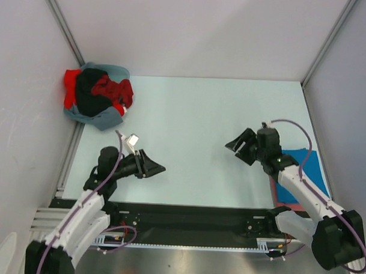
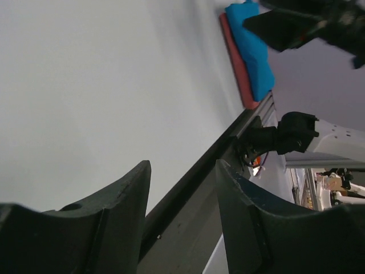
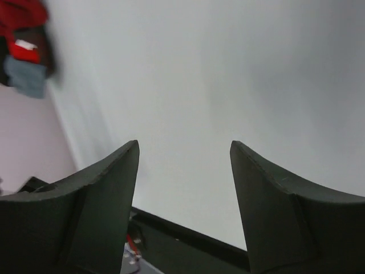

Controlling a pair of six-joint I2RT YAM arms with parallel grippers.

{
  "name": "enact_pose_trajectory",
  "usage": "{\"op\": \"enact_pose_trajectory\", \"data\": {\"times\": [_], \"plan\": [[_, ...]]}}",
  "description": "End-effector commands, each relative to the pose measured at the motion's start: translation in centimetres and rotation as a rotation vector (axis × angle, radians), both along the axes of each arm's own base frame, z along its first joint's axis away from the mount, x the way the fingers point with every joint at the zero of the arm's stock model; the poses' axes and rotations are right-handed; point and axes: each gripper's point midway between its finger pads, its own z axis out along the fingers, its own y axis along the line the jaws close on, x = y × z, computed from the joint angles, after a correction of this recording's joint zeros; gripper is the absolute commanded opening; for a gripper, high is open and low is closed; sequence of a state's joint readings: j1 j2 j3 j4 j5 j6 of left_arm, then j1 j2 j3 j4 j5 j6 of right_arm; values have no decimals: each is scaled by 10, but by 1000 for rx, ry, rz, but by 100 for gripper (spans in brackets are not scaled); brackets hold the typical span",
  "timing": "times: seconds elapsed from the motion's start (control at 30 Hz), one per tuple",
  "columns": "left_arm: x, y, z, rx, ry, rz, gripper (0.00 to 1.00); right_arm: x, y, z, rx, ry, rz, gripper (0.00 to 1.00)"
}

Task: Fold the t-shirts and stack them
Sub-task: Reset both grippers

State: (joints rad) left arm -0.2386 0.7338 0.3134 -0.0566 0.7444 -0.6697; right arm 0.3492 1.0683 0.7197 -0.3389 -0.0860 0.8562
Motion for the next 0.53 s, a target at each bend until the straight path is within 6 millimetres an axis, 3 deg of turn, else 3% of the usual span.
{"op": "enact_pose_trajectory", "data": {"times": [0.0,0.03,0.07,0.1,0.13,0.17,0.2,0.3,0.33,0.37,0.43,0.5], "plan": [[-6,1,26,-148,-86,58,55,-11,43,32,420,-149,155,70],[-10,2,29,-168,-101,60,55,-13,50,45,529,-206,165,70],[-16,4,33,-199,-124,67,55,-24,58,42,591,-188,190,72],[-18,6,35,-221,-136,77,55,-38,59,13,618,-119,177,73],[-22,5,36,-244,-137,67,55,-41,62,21,668,-161,193,90],[-26,7,33,-284,-116,79,55,-49,67,19,716,-117,188,99],[-28,7,36,-311,-135,74,54,-56,67,9,720,-89,185,100],[-34,9,32,-385,-113,67,54,-71,72,15,747,-110,212,100],[-35,9,26,-406,-100,68,54,-78,69,26,769,-170,231,100],[-37,11,44,-486,-137,59,55,-82,67,33,796,-201,233,100],[-37,14,45,-554,-111,79,56,-96,58,49,872,-307,251,100],[-38,20,72,-649,-145,97,65,-112,47,80,983,-407,275,100]]}}
